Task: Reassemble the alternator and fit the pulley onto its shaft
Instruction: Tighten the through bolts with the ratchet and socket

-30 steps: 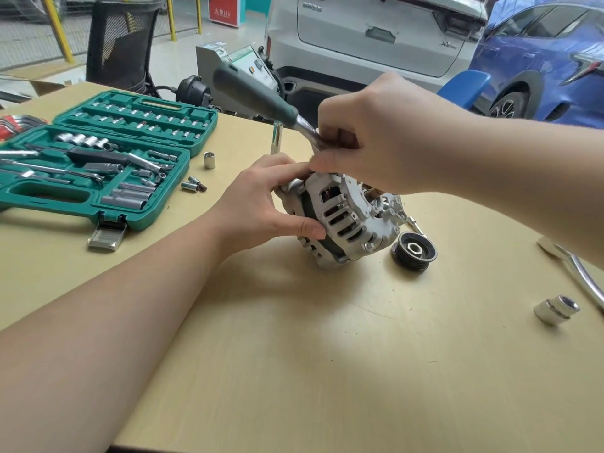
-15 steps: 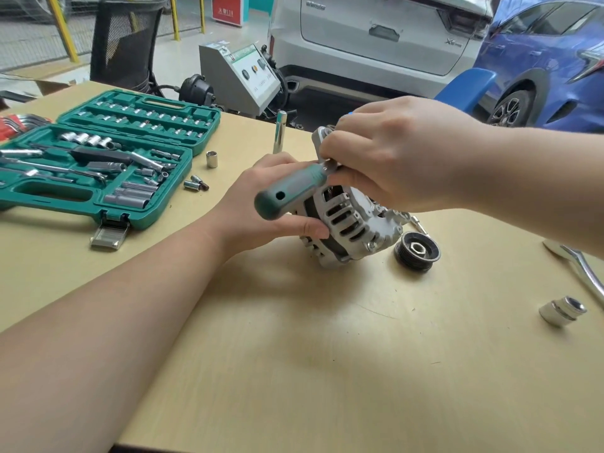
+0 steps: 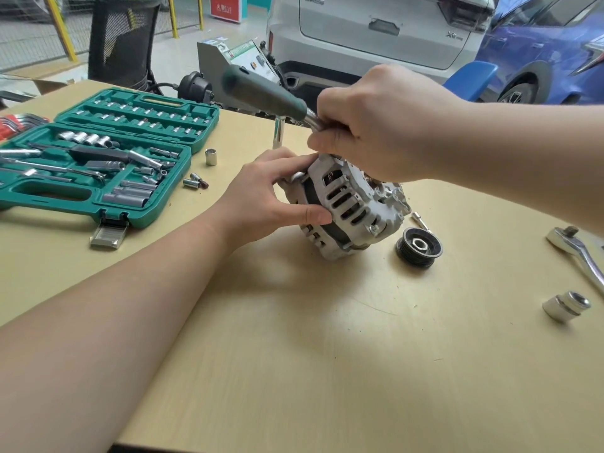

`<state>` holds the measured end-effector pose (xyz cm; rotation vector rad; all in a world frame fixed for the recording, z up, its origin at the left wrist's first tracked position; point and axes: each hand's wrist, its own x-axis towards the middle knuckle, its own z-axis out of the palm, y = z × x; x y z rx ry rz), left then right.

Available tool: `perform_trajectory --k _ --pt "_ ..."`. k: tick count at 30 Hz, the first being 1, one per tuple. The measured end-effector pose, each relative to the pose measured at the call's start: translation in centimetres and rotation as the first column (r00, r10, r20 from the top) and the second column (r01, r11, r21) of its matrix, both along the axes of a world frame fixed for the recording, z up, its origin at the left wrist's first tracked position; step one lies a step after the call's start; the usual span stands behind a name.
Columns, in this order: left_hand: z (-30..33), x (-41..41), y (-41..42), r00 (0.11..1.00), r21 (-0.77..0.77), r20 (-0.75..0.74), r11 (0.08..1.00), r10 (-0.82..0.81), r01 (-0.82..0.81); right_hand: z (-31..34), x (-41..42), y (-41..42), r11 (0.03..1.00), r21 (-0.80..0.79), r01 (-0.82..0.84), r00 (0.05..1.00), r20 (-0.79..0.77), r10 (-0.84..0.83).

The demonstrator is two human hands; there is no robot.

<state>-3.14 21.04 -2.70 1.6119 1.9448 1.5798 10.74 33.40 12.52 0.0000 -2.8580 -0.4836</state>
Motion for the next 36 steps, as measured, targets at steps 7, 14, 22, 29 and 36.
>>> perform_trajectory --k 7,14,22,29,36 --pt "0.2 -0.1 -0.1 0.999 -0.028 0.026 0.999 -0.025 0.026 0.0 -1.2 0.1 0.988 -0.081 0.129 0.990 -0.048 -0.133" --pt "0.1 0.1 -0.5 0.999 -0.005 -0.005 0.999 -0.045 0.045 -0.1 -0.6 -0.1 0.991 -0.085 0.099 0.994 -0.027 -0.102" --pt "0.4 0.8 -0.8 0.999 0.006 -0.031 1.000 -0.030 0.030 -0.5 0.6 -0.9 0.972 0.234 -0.004 0.997 -0.073 0.022" --pt "1.1 2.4 0.5 0.999 -0.116 -0.029 0.993 0.028 -0.031 -1.4 0.1 -1.3 0.968 0.252 -0.007 0.996 -0.086 0.030" --pt "1.0 3.1 0.6 0.998 -0.114 -0.060 0.993 0.028 -0.035 -1.9 -0.3 -2.1 0.981 0.196 0.006 0.996 -0.091 0.012"
